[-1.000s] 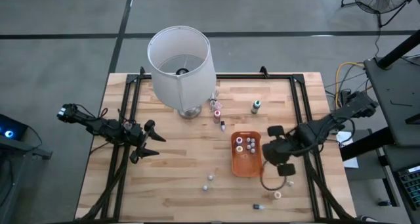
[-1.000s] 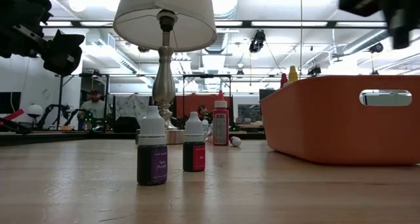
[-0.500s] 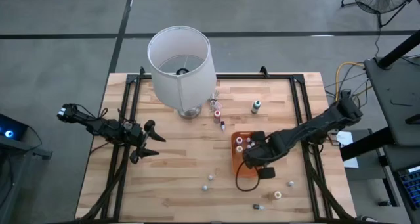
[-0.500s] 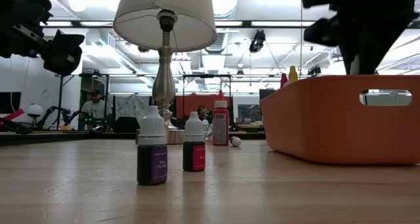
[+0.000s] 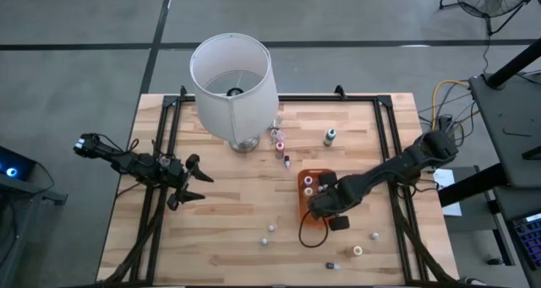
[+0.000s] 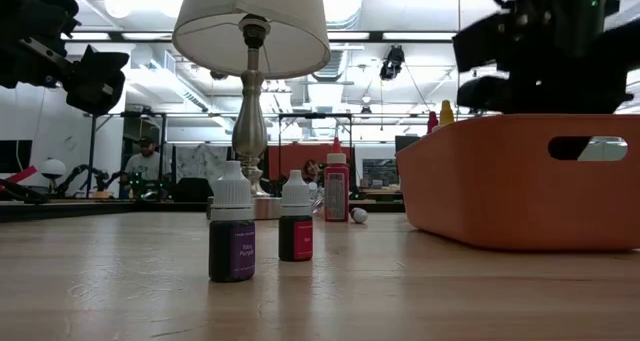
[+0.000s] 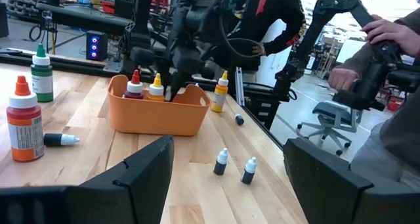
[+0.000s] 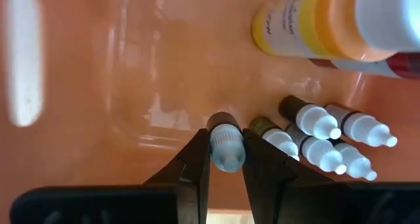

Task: Pick & Place food coloring
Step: Put the small food coloring bottle into the orange bin

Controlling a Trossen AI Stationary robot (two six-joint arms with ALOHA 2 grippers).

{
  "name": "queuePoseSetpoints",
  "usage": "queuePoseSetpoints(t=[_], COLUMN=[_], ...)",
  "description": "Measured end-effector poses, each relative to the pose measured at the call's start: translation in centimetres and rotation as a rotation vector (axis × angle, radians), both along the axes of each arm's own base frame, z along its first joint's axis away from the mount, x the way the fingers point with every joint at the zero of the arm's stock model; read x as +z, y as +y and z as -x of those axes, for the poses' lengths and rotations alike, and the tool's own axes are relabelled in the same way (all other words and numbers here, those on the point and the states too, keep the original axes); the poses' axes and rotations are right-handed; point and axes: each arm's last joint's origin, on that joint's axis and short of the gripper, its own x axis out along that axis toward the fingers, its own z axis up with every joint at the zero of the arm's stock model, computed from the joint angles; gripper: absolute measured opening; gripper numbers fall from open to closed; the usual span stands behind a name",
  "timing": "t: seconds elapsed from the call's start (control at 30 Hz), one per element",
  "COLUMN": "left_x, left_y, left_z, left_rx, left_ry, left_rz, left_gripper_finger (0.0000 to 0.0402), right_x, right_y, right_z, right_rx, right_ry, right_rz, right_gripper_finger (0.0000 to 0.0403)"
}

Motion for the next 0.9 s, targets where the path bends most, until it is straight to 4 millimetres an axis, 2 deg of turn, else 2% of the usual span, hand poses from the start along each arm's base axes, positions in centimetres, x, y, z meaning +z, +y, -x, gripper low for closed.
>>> queuePoseSetpoints(t=[0.23,0.57,0.9], left_x=[0.0,0.0,0.0], left_y=[0.0,0.0,0.0], left_z=[0.0,0.0,0.0], left_rx=[0.0,0.0,0.0], left_ry=[0.0,0.0,0.0], left_rz=[0.0,0.0,0.0], left_gripper_finger=[0.0258,0.0258,0.0259], right_x=[-0.9,-1.6,-1.3], right_y=[-1.1,-1.3,-1.2], right_z=[0.1,0.3,0.4], right_rx=[-0.031,-0.034,-0.013], right_ry=[0.023,0.017,0.026], right_rz=[0.01,-0.006,-0.061], right_gripper_finger=[0.006,0.0062,0.0118])
